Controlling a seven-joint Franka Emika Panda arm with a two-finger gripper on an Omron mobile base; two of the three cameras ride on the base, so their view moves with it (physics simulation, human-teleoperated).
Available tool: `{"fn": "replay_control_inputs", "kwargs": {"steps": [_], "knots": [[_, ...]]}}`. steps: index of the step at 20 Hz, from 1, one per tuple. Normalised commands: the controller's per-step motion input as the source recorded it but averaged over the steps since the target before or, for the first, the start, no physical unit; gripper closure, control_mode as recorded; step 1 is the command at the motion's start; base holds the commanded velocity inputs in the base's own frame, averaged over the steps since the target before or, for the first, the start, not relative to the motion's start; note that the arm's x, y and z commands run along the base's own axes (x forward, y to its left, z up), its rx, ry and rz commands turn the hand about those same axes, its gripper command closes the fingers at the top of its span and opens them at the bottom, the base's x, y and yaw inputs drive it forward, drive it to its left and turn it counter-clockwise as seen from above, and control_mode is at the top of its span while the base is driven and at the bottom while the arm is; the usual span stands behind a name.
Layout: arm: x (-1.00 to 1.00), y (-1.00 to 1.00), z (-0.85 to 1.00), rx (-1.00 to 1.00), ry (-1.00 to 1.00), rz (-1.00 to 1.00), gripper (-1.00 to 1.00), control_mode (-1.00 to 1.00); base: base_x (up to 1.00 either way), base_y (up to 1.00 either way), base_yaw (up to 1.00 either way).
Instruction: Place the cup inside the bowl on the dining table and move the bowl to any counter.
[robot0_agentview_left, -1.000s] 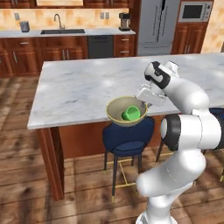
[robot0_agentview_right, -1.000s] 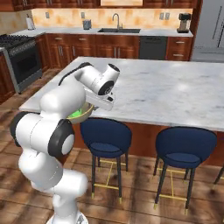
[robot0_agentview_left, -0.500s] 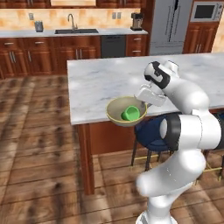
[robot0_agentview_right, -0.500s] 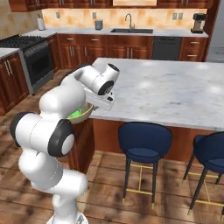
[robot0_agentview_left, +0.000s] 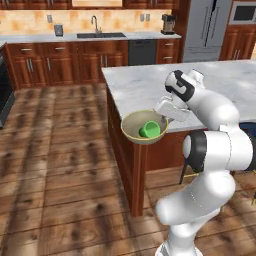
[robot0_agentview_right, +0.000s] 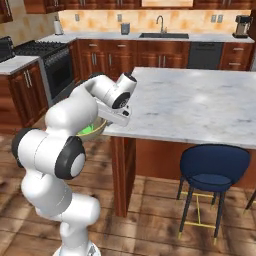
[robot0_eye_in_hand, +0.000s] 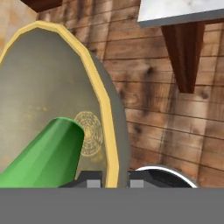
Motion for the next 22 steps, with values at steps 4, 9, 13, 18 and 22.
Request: {"fn": "replay_control_inputs", "kwargs": {"steps": [4, 9, 13, 18, 22], "knots": [[0.00, 0.00, 0.00, 0.00, 0.00, 0.00, 1.00, 1.00, 0.00, 0.99, -0.04], [0.00, 0.00, 0.00, 0.00, 0.00, 0.00, 1.00, 1.00, 0.33, 0.82, -0.04], [0.00, 0.00, 0.00, 0.00, 0.00, 0.00, 1.00, 1.00, 0.86, 0.49, -0.08], [0.00, 0.00, 0.00, 0.00, 0.00, 0.00, 1.00, 1.00, 0.78, 0.43, -0.05], [0.00, 0.00, 0.00, 0.00, 0.00, 0.00, 1.00, 1.00, 0.79, 0.50, -0.01]]}}
